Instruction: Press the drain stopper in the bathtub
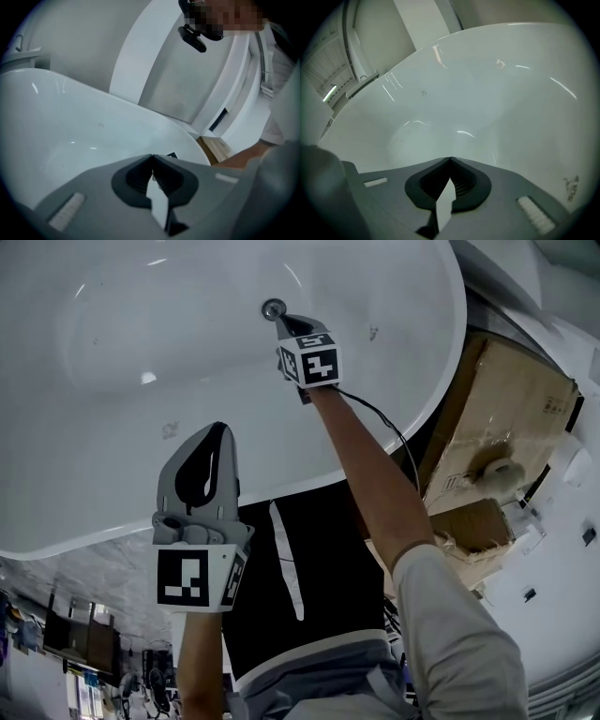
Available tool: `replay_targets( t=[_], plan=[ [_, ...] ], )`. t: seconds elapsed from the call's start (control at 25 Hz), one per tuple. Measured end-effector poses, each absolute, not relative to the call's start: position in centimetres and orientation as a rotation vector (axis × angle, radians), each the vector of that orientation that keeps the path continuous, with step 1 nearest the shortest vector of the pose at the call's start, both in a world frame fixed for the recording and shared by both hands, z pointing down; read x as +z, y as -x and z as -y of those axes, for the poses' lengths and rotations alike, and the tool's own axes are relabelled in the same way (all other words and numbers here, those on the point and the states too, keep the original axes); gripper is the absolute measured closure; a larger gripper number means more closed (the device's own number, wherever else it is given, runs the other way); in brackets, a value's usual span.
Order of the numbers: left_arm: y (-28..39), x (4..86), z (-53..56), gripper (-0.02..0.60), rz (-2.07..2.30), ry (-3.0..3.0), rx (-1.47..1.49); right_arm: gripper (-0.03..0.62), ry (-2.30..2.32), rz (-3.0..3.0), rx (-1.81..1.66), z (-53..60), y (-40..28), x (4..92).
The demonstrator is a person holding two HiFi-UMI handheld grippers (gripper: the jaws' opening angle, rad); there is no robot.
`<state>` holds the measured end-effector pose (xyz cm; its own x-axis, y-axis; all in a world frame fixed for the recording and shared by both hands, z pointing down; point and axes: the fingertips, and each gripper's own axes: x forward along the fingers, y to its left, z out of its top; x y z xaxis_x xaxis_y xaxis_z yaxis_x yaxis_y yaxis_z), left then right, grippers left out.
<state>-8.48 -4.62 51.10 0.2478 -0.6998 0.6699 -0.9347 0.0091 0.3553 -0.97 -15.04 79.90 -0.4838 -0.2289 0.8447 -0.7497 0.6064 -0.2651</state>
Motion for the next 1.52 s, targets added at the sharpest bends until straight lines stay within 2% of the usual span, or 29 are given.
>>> replay_targets(
  t=[0.8, 1.52],
  plan=[
    [9.3, 45.6, 3.3, 0.581, 1.492, -1.710, 0.349, 0.600, -0.808, 2.078, 0.836, 12.4, -0.3, 70.3],
    [9.1, 37.1, 5.3, 0.581, 1.519, -1.821, 0.393, 0.600, -0.835, 2.176, 0.847, 11.1, -1.2, 57.0]
  ],
)
